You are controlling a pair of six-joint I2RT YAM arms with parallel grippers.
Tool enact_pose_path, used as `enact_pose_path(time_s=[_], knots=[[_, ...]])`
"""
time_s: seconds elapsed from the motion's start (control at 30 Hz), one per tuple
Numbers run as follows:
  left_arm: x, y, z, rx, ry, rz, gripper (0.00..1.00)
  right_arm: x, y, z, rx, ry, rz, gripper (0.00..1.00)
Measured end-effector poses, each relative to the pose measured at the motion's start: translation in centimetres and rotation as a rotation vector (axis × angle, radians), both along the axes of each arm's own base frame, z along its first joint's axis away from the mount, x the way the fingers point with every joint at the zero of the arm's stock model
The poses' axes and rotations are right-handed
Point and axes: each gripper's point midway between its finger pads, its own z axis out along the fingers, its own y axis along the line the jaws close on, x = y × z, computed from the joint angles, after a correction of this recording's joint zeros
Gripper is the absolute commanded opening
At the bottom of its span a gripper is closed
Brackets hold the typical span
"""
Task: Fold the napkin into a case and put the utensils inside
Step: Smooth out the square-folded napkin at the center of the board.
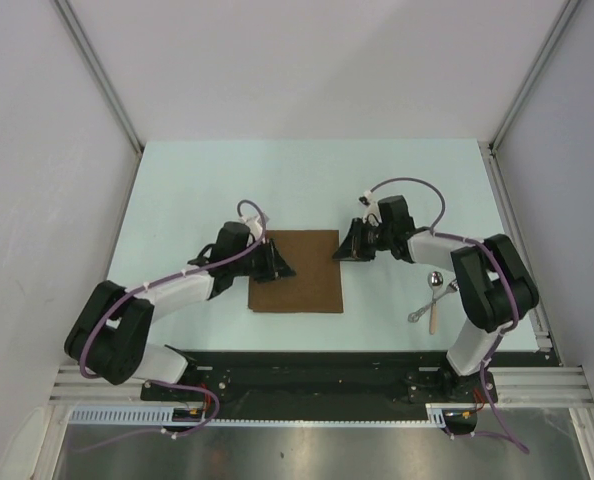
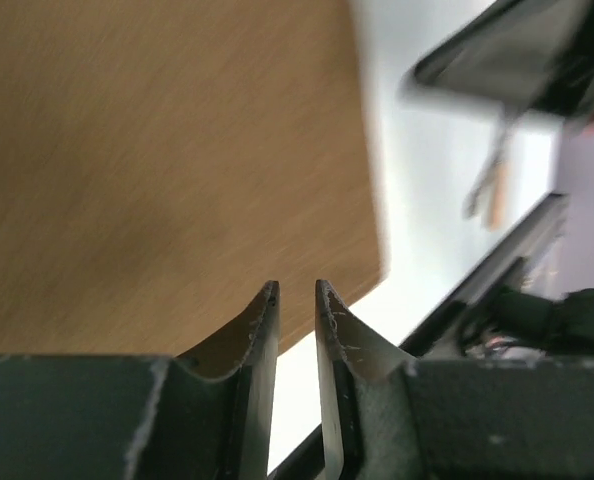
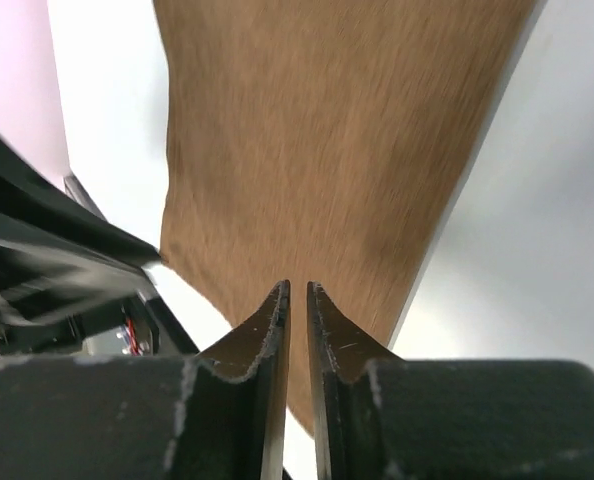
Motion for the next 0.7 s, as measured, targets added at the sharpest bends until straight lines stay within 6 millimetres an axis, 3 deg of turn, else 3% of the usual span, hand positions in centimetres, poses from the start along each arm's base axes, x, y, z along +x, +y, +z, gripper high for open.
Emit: enact_pose_path(time_s=[0.13,0.23,0.37,0.5,0.6,0.7], knots=[[-3.0,2.4,-4.7,0.087,0.113,0.03,0.18,2.5,0.1,-0.9,0.011,0.019,-0.011,0.17],[-4.2,4.3,-6.9,0.142,0.169,0.069,0.17,4.2,0.1,-2.5,0.018,0.055,-0.023,0.17],[-3.8,5.6,-7.2,0.14,0.169,0.127,0.18,6.6,0.1,-4.6,0.038,0.102,-0.026,0.18],[-3.1,6.7,-7.2,0.139,0.169,0.173,0.18,9.9,0.2,-4.3,0.056,0.072,-0.034,0.19],[-2.8,7.0,-7.1,0.138,0.162,0.185,0.25,11.7,-0.9,-4.0,0.039,0.049,-0.065,0.21],[-2.8,7.2,-6.7,0.139,0.138,0.187,0.34,12.0,-2.0,-4.1,0.009,0.055,-0.09,0.24]])
